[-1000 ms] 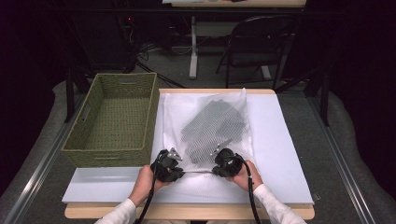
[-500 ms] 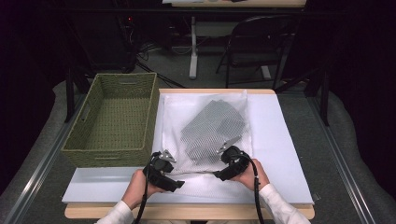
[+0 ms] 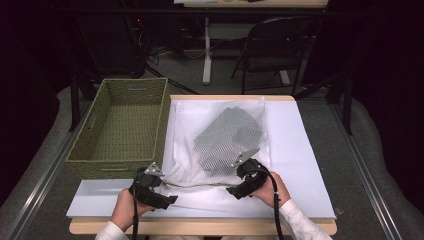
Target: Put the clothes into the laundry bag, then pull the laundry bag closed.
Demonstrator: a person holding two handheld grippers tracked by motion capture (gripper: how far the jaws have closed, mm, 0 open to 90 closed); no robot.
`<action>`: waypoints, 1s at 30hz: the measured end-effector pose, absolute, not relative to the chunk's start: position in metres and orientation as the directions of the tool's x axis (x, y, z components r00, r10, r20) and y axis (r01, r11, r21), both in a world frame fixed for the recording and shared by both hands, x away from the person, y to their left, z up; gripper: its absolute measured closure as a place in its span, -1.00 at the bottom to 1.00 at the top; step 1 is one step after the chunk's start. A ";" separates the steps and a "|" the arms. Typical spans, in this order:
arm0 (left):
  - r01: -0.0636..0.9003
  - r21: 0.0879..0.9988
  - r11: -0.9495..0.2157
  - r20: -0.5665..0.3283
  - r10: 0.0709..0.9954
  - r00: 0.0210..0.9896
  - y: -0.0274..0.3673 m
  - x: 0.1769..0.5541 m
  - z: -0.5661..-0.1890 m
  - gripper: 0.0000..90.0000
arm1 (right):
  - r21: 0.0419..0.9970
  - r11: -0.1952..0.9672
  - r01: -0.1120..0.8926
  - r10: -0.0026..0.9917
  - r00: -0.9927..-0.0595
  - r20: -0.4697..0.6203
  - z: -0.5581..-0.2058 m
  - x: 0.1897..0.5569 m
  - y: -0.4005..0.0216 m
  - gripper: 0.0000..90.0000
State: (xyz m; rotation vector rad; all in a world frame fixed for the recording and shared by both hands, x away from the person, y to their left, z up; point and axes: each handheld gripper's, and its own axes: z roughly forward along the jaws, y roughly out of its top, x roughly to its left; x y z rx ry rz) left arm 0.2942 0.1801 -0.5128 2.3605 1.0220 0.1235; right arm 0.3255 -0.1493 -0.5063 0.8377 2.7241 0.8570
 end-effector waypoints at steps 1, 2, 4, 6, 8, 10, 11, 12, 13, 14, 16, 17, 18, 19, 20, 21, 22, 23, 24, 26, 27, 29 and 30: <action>0.651 0.525 -0.549 -0.134 0.701 0.700 0.182 0.295 -0.513 -0.62 | 0.573 0.679 0.459 0.556 -0.831 0.006 -0.506 0.325 -0.149 -0.64; 0.657 0.520 -0.545 -0.125 0.713 0.690 0.185 0.295 -0.513 -0.62 | 0.572 0.682 0.456 0.553 -0.833 0.005 -0.506 0.325 -0.148 -0.64; 0.667 0.509 -0.544 -0.118 0.723 0.680 0.190 0.298 -0.513 -0.60 | 0.566 0.688 0.454 0.550 -0.835 0.001 -0.506 0.324 -0.147 -0.62; 0.681 0.493 -0.542 -0.119 0.733 0.670 0.191 0.301 -0.517 -0.56 | 0.563 0.694 0.450 0.541 -0.841 0.004 -0.507 0.324 -0.145 -0.59; 0.690 0.474 -0.547 -0.118 0.737 0.665 0.192 0.304 -0.522 -0.55 | 0.554 0.701 0.449 0.538 -0.843 0.004 -0.509 0.323 -0.143 -0.57; 0.695 0.462 -0.550 -0.120 0.738 0.664 0.193 0.306 -0.525 -0.52 | 0.547 0.708 0.447 0.535 -0.845 -0.002 -0.509 0.322 -0.140 -0.56; 0.699 0.457 -0.550 -0.127 0.738 0.663 0.193 0.307 -0.527 -0.50 | 0.548 0.713 0.438 0.528 -0.849 -0.007 -0.509 0.322 -0.140 -0.55; 0.699 0.457 -0.550 -0.123 0.739 0.662 0.193 0.308 -0.528 -0.48 | 0.547 0.714 0.437 0.526 -0.850 -0.007 -0.510 0.322 -0.139 -0.54; 0.702 0.454 -0.548 -0.128 0.740 0.661 0.194 0.309 -0.528 -0.44 | 0.544 0.714 0.441 0.530 -0.848 -0.009 -0.510 0.322 -0.139 -0.53; 0.706 0.455 -0.543 -0.129 0.744 0.656 0.195 0.310 -0.529 -0.42 | 0.545 0.714 0.439 0.529 -0.848 -0.010 -0.510 0.322 -0.138 -0.53; 0.704 0.455 -0.545 -0.138 0.738 0.661 0.196 0.311 -0.531 -0.34 | 0.545 0.717 0.434 0.524 -0.851 -0.013 -0.510 0.321 -0.137 -0.52; 0.710 0.454 -0.538 -0.150 0.739 0.656 0.197 0.312 -0.532 -0.33 | 0.550 0.716 0.430 0.520 -0.854 -0.009 -0.510 0.321 -0.137 -0.51; 0.710 0.448 -0.543 -0.150 0.737 0.659 0.197 0.314 -0.534 -0.29 | 0.553 0.715 0.428 0.518 -0.855 -0.007 -0.510 0.321 -0.137 -0.51; 0.715 0.447 -0.538 -0.155 0.740 0.654 0.197 0.315 -0.536 -0.25 | 0.554 0.715 0.426 0.517 -0.856 -0.009 -0.510 0.322 -0.136 -0.51; 0.708 0.451 -0.544 -0.143 0.739 0.659 0.197 0.316 -0.537 -0.24 | 0.554 0.710 0.435 0.523 -0.852 -0.001 -0.511 0.322 -0.136 -0.51; 0.704 0.453 -0.546 -0.141 0.737 0.662 0.197 0.317 -0.537 -0.19 | 0.553 0.715 0.427 0.514 -0.858 -0.002 -0.512 0.322 -0.135 -0.50; 0.701 0.460 -0.546 -0.146 0.732 0.666 0.198 0.317 -0.537 -0.18 | 0.548 0.719 0.427 0.513 -0.859 -0.004 -0.511 0.321 -0.134 -0.50; 0.698 0.463 -0.547 -0.143 0.730 0.668 0.198 0.317 -0.538 -0.15 | 0.552 0.721 0.419 0.505 -0.863 -0.006 -0.511 0.321 -0.134 -0.50; 0.694 0.465 -0.549 -0.135 0.731 0.669 0.198 0.317 -0.538 -0.11 | 0.562 0.719 0.410 0.499 -0.867 -0.006 -0.510 0.321 -0.133 -0.49; 0.698 0.464 -0.546 -0.137 0.734 0.665 0.198 0.316 -0.539 -0.04 | 0.570 0.713 0.407 0.500 -0.866 -0.007 -0.510 0.321 -0.132 -0.49; 0.697 0.472 -0.540 -0.135 0.737 0.662 0.197 0.315 -0.540 -0.03 | 0.576 0.710 0.404 0.497 -0.868 -0.004 -0.509 0.320 -0.131 -0.49; 0.690 0.480 -0.542 -0.120 0.738 0.664 0.197 0.314 -0.540 0.05 | 0.579 0.710 0.400 0.494 -0.870 -0.005 -0.509 0.319 -0.129 -0.48; 0.687 0.487 -0.539 -0.114 0.741 0.662 0.196 0.314 -0.541 0.08 | 0.577 0.713 0.398 0.491 -0.871 -0.006 -0.509 0.319 -0.128 -0.48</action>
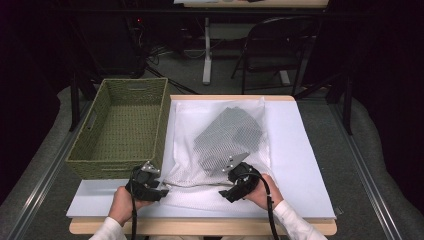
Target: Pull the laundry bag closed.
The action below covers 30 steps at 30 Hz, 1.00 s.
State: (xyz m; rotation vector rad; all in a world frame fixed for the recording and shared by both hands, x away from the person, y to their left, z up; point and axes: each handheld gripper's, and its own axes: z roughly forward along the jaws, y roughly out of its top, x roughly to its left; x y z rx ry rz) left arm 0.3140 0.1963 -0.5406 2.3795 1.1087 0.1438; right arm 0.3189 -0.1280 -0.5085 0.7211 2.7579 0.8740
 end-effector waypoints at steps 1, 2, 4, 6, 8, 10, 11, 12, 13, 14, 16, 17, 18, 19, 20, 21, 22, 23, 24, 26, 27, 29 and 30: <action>0.684 0.493 -0.538 -0.107 0.742 0.661 0.196 0.313 -0.541 0.12 | 0.577 0.709 0.405 0.493 -0.870 0.005 -0.509 0.318 -0.126 -0.48; 0.685 0.499 -0.531 -0.099 0.750 0.654 0.195 0.312 -0.541 0.15 | 0.577 0.714 0.397 0.483 -0.875 0.005 -0.509 0.318 -0.125 -0.48; 0.679 0.500 -0.537 -0.084 0.750 0.656 0.194 0.311 -0.541 0.23 | 0.576 0.716 0.394 0.478 -0.878 0.006 -0.509 0.317 -0.124 -0.48; 0.668 0.505 -0.547 -0.058 0.750 0.658 0.191 0.308 -0.542 0.25 | 0.578 0.719 0.387 0.470 -0.883 0.006 -0.509 0.315 -0.121 -0.48; 0.664 0.508 -0.549 -0.056 0.748 0.661 0.190 0.307 -0.542 0.39 | 0.584 0.713 0.390 0.468 -0.884 0.018 -0.510 0.315 -0.119 -0.47; 0.667 0.514 -0.539 -0.050 0.758 0.650 0.190 0.307 -0.542 0.55 | 0.583 0.706 0.401 0.471 -0.881 0.035 -0.512 0.315 -0.118 -0.47; 0.667 0.516 -0.537 -0.051 0.758 0.650 0.190 0.307 -0.542 0.59 | 0.583 0.712 0.392 0.461 -0.887 0.033 -0.512 0.315 -0.118 -0.46; 0.667 0.517 -0.536 -0.057 0.756 0.652 0.190 0.307 -0.542 0.63 | 0.583 0.713 0.391 0.462 -0.886 0.029 -0.513 0.315 -0.117 -0.46; 0.670 0.517 -0.532 -0.061 0.758 0.649 0.191 0.307 -0.542 0.66 | 0.580 0.714 0.392 0.464 -0.886 0.029 -0.513 0.315 -0.116 -0.46; 0.674 0.518 -0.527 -0.073 0.758 0.649 0.191 0.307 -0.542 0.73 | 0.580 0.716 0.389 0.459 -0.888 0.029 -0.513 0.315 -0.115 -0.46; 0.681 0.525 -0.511 -0.092 0.761 0.642 0.191 0.307 -0.542 0.80 | 0.574 0.723 0.384 0.451 -0.892 0.028 -0.514 0.315 -0.112 -0.44; 0.685 0.533 -0.497 -0.111 0.762 0.638 0.191 0.308 -0.542 0.84 | 0.573 0.725 0.383 0.450 -0.893 0.026 -0.515 0.314 -0.110 -0.43; 0.686 0.537 -0.491 -0.121 0.761 0.638 0.191 0.308 -0.541 0.87 | 0.568 0.724 0.392 0.456 -0.889 0.031 -0.515 0.314 -0.109 -0.41; 0.684 0.533 -0.498 -0.115 0.758 0.642 0.190 0.309 -0.541 0.88 | 0.566 0.731 0.381 0.449 -0.893 0.022 -0.516 0.314 -0.108 -0.40; 0.680 0.537 -0.500 -0.113 0.755 0.645 0.189 0.309 -0.540 0.89 | 0.564 0.728 0.390 0.457 -0.889 0.025 -0.516 0.314 -0.107 -0.36; 0.676 0.539 -0.502 -0.115 0.752 0.649 0.189 0.309 -0.539 0.90 | 0.564 0.731 0.384 0.456 -0.890 0.014 -0.516 0.314 -0.105 -0.26; 0.669 0.544 -0.506 -0.111 0.747 0.655 0.188 0.308 -0.538 0.90 | 0.561 0.729 0.391 0.463 -0.886 0.016 -0.516 0.314 -0.104 -0.24; 0.666 0.551 -0.504 -0.109 0.747 0.655 0.188 0.308 -0.537 0.91 | 0.561 0.734 0.382 0.456 -0.890 0.008 -0.516 0.314 -0.103 -0.24; 0.661 0.555 -0.506 -0.108 0.744 0.660 0.187 0.307 -0.536 0.91 | 0.561 0.734 0.382 0.453 -0.891 0.013 -0.516 0.314 -0.102 -0.24; 0.647 0.568 -0.509 -0.091 0.743 0.663 0.187 0.305 -0.534 0.91 | 0.564 0.731 0.385 0.455 -0.890 0.018 -0.515 0.314 -0.099 -0.22; 0.642 0.574 -0.508 -0.087 0.742 0.665 0.186 0.304 -0.532 0.92 | 0.567 0.733 0.375 0.442 -0.897 0.021 -0.514 0.314 -0.098 -0.19; 0.633 0.583 -0.509 -0.079 0.741 0.667 0.186 0.302 -0.530 0.91 | 0.571 0.734 0.369 0.437 -0.899 0.020 -0.513 0.314 -0.095 -0.18; 0.622 0.586 -0.520 -0.066 0.734 0.676 0.185 0.301 -0.529 0.91 | 0.573 0.735 0.362 0.428 -0.903 0.022 -0.514 0.315 -0.093 -0.17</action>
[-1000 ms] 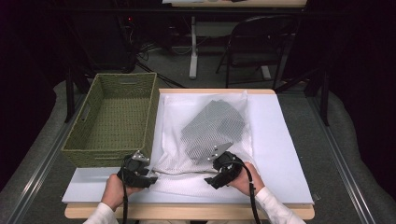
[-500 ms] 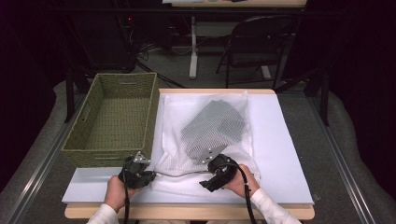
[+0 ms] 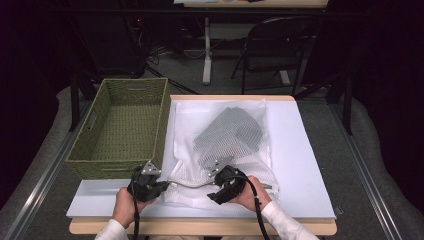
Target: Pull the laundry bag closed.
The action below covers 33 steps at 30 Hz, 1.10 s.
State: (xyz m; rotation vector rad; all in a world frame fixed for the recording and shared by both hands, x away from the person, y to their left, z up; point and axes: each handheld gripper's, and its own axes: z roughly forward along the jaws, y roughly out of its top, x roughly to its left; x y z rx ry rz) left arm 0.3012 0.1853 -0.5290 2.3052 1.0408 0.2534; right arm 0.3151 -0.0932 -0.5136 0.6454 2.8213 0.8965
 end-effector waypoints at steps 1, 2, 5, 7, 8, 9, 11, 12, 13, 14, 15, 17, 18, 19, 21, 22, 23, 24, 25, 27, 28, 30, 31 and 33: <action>0.619 0.589 -0.519 -0.067 0.732 0.678 0.185 0.301 -0.529 0.91 | 0.572 0.738 0.358 0.423 -0.906 0.022 -0.514 0.315 -0.090 -0.12; 0.622 0.590 -0.515 -0.070 0.734 0.675 0.184 0.300 -0.529 0.91 | 0.574 0.738 0.355 0.420 -0.907 0.021 -0.514 0.315 -0.088 -0.08; 0.609 0.590 -0.530 -0.056 0.726 0.686 0.182 0.300 -0.528 0.91 | 0.573 0.743 0.346 0.408 -0.913 0.023 -0.515 0.314 -0.081 -0.05; 0.605 0.593 -0.531 -0.054 0.724 0.688 0.180 0.299 -0.528 0.91 | 0.572 0.745 0.343 0.400 -0.916 0.028 -0.516 0.314 -0.080 -0.05; 0.598 0.594 -0.539 -0.045 0.720 0.693 0.180 0.299 -0.527 0.91 | 0.571 0.743 0.348 0.399 -0.916 0.039 -0.517 0.314 -0.075 -0.02; 0.596 0.594 -0.541 -0.043 0.718 0.695 0.179 0.299 -0.527 0.91 | 0.571 0.746 0.344 0.390 -0.920 0.044 -0.518 0.313 -0.072 -0.01; 0.588 0.596 -0.547 -0.034 0.714 0.699 0.178 0.297 -0.526 0.91 | 0.576 0.744 0.340 0.383 -0.923 0.049 -0.518 0.313 -0.068 0.03; 0.583 0.599 -0.549 -0.031 0.712 0.702 0.177 0.296 -0.526 0.91 | 0.578 0.746 0.330 0.373 -0.927 0.049 -0.517 0.313 -0.065 0.05; 0.580 0.600 -0.551 -0.029 0.710 0.704 0.176 0.296 -0.526 0.91 | 0.577 0.747 0.331 0.368 -0.928 0.055 -0.517 0.312 -0.062 0.09; 0.572 0.605 -0.554 -0.022 0.706 0.708 0.175 0.294 -0.525 0.91 | 0.576 0.749 0.328 0.363 -0.930 0.057 -0.517 0.312 -0.061 0.10; 0.568 0.606 -0.557 -0.019 0.704 0.710 0.175 0.294 -0.525 0.91 | 0.580 0.747 0.325 0.354 -0.933 0.066 -0.516 0.311 -0.058 0.13; 0.556 0.609 -0.566 -0.006 0.697 0.717 0.173 0.293 -0.524 0.91 | 0.581 0.748 0.322 0.345 -0.936 0.075 -0.515 0.311 -0.056 0.18; 0.549 0.609 -0.573 0.000 0.692 0.722 0.172 0.292 -0.523 0.91 | 0.585 0.746 0.320 0.343 -0.936 0.075 -0.515 0.311 -0.054 0.21; 0.546 0.611 -0.573 0.000 0.690 0.724 0.171 0.292 -0.523 0.91 | 0.586 0.745 0.319 0.337 -0.938 0.082 -0.515 0.312 -0.053 0.23; 0.538 0.614 -0.577 0.010 0.687 0.726 0.170 0.291 -0.523 0.91 | 0.585 0.742 0.327 0.345 -0.935 0.085 -0.515 0.312 -0.051 0.30; 0.536 0.615 -0.578 0.008 0.684 0.729 0.170 0.291 -0.523 0.91 | 0.588 0.742 0.323 0.338 -0.937 0.089 -0.516 0.312 -0.050 0.32; 0.534 0.614 -0.581 0.012 0.684 0.730 0.169 0.291 -0.522 0.91 | 0.588 0.741 0.325 0.340 -0.936 0.089 -0.516 0.312 -0.048 0.33; 0.535 0.614 -0.580 0.013 0.685 0.728 0.169 0.291 -0.523 0.91 | 0.587 0.744 0.320 0.333 -0.939 0.089 -0.516 0.312 -0.048 0.35; 0.533 0.615 -0.581 0.013 0.683 0.730 0.169 0.291 -0.523 0.91 | 0.583 0.746 0.321 0.333 -0.939 0.090 -0.515 0.312 -0.047 0.35; 0.530 0.616 -0.583 0.019 0.683 0.730 0.168 0.290 -0.522 0.91 | 0.586 0.744 0.320 0.330 -0.939 0.093 -0.514 0.312 -0.046 0.36; 0.528 0.616 -0.585 0.021 0.682 0.731 0.168 0.290 -0.522 0.91 | 0.592 0.742 0.315 0.325 -0.941 0.093 -0.513 0.312 -0.045 0.38; 0.524 0.615 -0.589 0.026 0.679 0.733 0.167 0.290 -0.522 0.91 | 0.593 0.743 0.310 0.320 -0.943 0.093 -0.511 0.312 -0.043 0.38; 0.523 0.616 -0.589 0.024 0.678 0.735 0.166 0.289 -0.522 0.91 | 0.593 0.741 0.315 0.322 -0.942 0.098 -0.511 0.312 -0.042 0.39; 0.508 0.619 -0.599 0.035 0.667 0.744 0.165 0.288 -0.521 0.91 | 0.592 0.745 0.308 0.317 -0.944 0.093 -0.511 0.312 -0.039 0.39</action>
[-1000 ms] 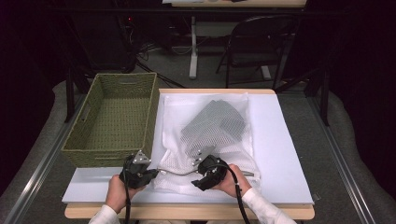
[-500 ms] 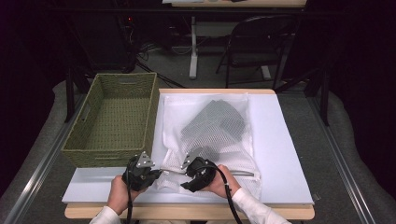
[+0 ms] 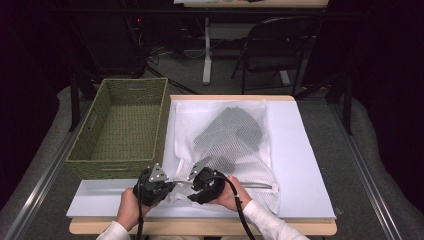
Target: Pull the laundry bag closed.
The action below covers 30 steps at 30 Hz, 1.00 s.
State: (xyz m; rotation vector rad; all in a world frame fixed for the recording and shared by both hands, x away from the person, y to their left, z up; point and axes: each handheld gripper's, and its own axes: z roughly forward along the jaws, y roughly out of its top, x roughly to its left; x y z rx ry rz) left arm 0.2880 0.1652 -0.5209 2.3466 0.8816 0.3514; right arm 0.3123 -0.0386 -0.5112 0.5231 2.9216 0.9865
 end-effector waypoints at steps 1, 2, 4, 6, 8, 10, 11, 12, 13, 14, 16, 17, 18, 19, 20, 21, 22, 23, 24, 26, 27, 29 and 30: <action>0.500 0.620 -0.605 0.044 0.663 0.747 0.164 0.287 -0.520 0.91 | 0.588 0.746 0.314 0.319 -0.943 0.099 -0.512 0.312 -0.037 0.40; 0.494 0.621 -0.608 0.049 0.660 0.750 0.164 0.286 -0.520 0.91 | 0.585 0.748 0.315 0.322 -0.942 0.095 -0.513 0.313 -0.035 0.40; 0.487 0.621 -0.614 0.058 0.656 0.753 0.163 0.285 -0.520 0.91 | 0.585 0.745 0.319 0.328 -0.940 0.095 -0.513 0.315 -0.033 0.41; 0.476 0.622 -0.622 0.071 0.650 0.757 0.162 0.284 -0.519 0.91 | 0.591 0.740 0.321 0.334 -0.938 0.091 -0.513 0.318 -0.031 0.42; 0.471 0.623 -0.624 0.073 0.647 0.759 0.162 0.284 -0.519 0.91 | 0.594 0.735 0.327 0.343 -0.935 0.091 -0.512 0.319 -0.030 0.43; 0.466 0.625 -0.626 0.074 0.643 0.763 0.161 0.283 -0.519 0.91 | 0.594 0.733 0.332 0.349 -0.933 0.092 -0.511 0.320 -0.028 0.42; 0.463 0.627 -0.627 0.073 0.639 0.766 0.161 0.283 -0.519 0.91 | 0.595 0.735 0.325 0.345 -0.935 0.083 -0.510 0.322 -0.028 0.43; 0.458 0.626 -0.631 0.078 0.635 0.769 0.161 0.283 -0.518 0.91 | 0.595 0.734 0.327 0.352 -0.933 0.079 -0.510 0.322 -0.027 0.43; 0.455 0.624 -0.635 0.083 0.633 0.770 0.161 0.282 -0.518 0.91 | 0.595 0.733 0.330 0.354 -0.932 0.081 -0.509 0.323 -0.027 0.43; 0.450 0.627 -0.636 0.083 0.629 0.773 0.160 0.282 -0.518 0.91 | 0.596 0.731 0.333 0.357 -0.930 0.082 -0.509 0.324 -0.026 0.43; 0.438 0.625 -0.646 0.094 0.619 0.779 0.159 0.281 -0.518 0.91 | 0.598 0.729 0.333 0.358 -0.930 0.083 -0.508 0.325 -0.025 0.44; 0.435 0.624 -0.649 0.092 0.614 0.784 0.158 0.280 -0.518 0.91 | 0.603 0.727 0.329 0.353 -0.932 0.082 -0.508 0.326 -0.025 0.45; 0.428 0.623 -0.655 0.098 0.609 0.787 0.158 0.280 -0.518 0.91 | 0.601 0.727 0.331 0.356 -0.931 0.081 -0.508 0.326 -0.024 0.46; 0.424 0.620 -0.660 0.107 0.607 0.788 0.157 0.279 -0.518 0.91 | 0.600 0.729 0.330 0.355 -0.931 0.081 -0.507 0.326 -0.023 0.46; 0.423 0.618 -0.663 0.107 0.604 0.790 0.156 0.279 -0.518 0.91 | 0.599 0.729 0.331 0.356 -0.931 0.081 -0.507 0.326 -0.022 0.49; 0.421 0.617 -0.665 0.107 0.601 0.792 0.156 0.279 -0.519 0.91 | 0.599 0.731 0.327 0.352 -0.933 0.079 -0.507 0.326 -0.021 0.52; 0.421 0.616 -0.666 0.106 0.599 0.794 0.156 0.279 -0.519 0.91 | 0.597 0.734 0.324 0.350 -0.934 0.075 -0.507 0.326 -0.020 0.54; 0.419 0.613 -0.670 0.112 0.598 0.794 0.156 0.279 -0.519 0.91 | 0.596 0.735 0.323 0.350 -0.934 0.074 -0.507 0.326 -0.020 0.59; 0.417 0.612 -0.672 0.110 0.595 0.796 0.156 0.279 -0.519 0.91 | 0.593 0.737 0.324 0.350 -0.934 0.076 -0.508 0.326 -0.019 0.62; 0.420 0.610 -0.673 0.109 0.595 0.796 0.155 0.279 -0.519 0.90 | 0.593 0.738 0.322 0.347 -0.935 0.075 -0.508 0.326 -0.019 0.71; 0.419 0.609 -0.674 0.109 0.594 0.797 0.155 0.279 -0.520 0.90 | 0.594 0.738 0.320 0.344 -0.936 0.077 -0.508 0.326 -0.019 0.77; 0.419 0.606 -0.676 0.109 0.593 0.798 0.155 0.279 -0.520 0.90 | 0.592 0.740 0.318 0.338 -0.938 0.081 -0.508 0.325 -0.019 0.83; 0.420 0.605 -0.676 0.108 0.593 0.798 0.155 0.279 -0.520 0.89 | 0.593 0.741 0.316 0.332 -0.939 0.085 -0.509 0.325 -0.019 0.86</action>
